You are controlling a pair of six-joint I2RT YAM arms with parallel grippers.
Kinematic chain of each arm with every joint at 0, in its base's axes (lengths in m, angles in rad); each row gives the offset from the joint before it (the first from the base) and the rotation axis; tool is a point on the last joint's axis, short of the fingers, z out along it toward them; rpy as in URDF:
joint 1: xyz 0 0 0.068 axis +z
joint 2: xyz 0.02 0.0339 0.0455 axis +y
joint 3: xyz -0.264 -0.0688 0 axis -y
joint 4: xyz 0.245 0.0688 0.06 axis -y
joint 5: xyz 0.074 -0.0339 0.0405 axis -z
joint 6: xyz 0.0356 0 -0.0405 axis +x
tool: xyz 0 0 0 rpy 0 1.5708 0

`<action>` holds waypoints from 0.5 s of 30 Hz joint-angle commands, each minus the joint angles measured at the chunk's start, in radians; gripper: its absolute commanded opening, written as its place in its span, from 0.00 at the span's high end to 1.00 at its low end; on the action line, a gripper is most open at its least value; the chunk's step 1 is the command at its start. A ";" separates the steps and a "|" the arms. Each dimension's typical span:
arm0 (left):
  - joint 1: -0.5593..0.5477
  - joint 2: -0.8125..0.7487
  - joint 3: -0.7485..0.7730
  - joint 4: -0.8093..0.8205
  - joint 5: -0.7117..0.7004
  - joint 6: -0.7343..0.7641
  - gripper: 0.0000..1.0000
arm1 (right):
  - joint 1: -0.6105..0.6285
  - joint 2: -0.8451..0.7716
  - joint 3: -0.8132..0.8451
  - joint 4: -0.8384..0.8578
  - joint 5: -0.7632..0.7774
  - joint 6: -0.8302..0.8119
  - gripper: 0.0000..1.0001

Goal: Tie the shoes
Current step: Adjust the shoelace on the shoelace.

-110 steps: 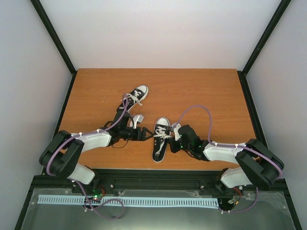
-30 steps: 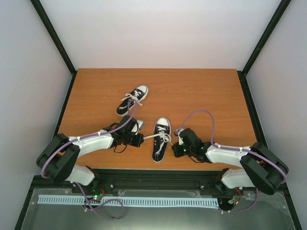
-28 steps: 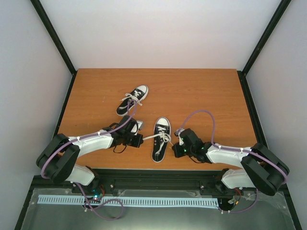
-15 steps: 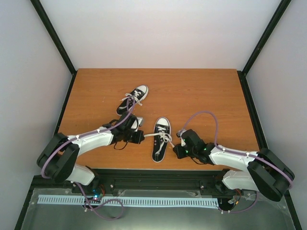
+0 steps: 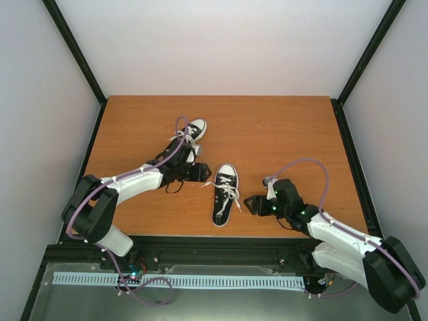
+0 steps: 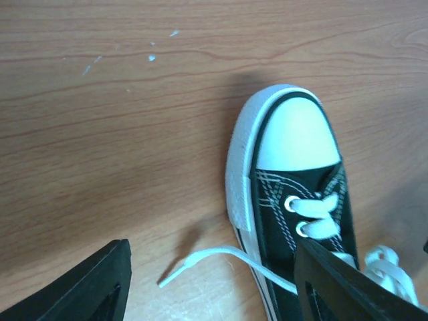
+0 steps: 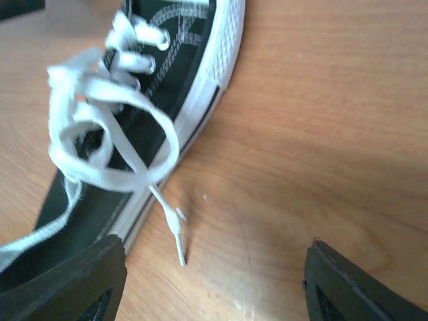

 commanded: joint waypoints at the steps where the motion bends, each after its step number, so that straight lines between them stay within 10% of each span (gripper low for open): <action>1: 0.006 -0.085 -0.021 0.031 0.118 -0.037 0.35 | -0.074 -0.047 0.009 0.053 -0.091 0.080 0.27; 15: -0.042 -0.068 -0.128 0.165 0.473 -0.256 0.56 | -0.087 0.246 0.036 0.365 -0.162 0.428 0.49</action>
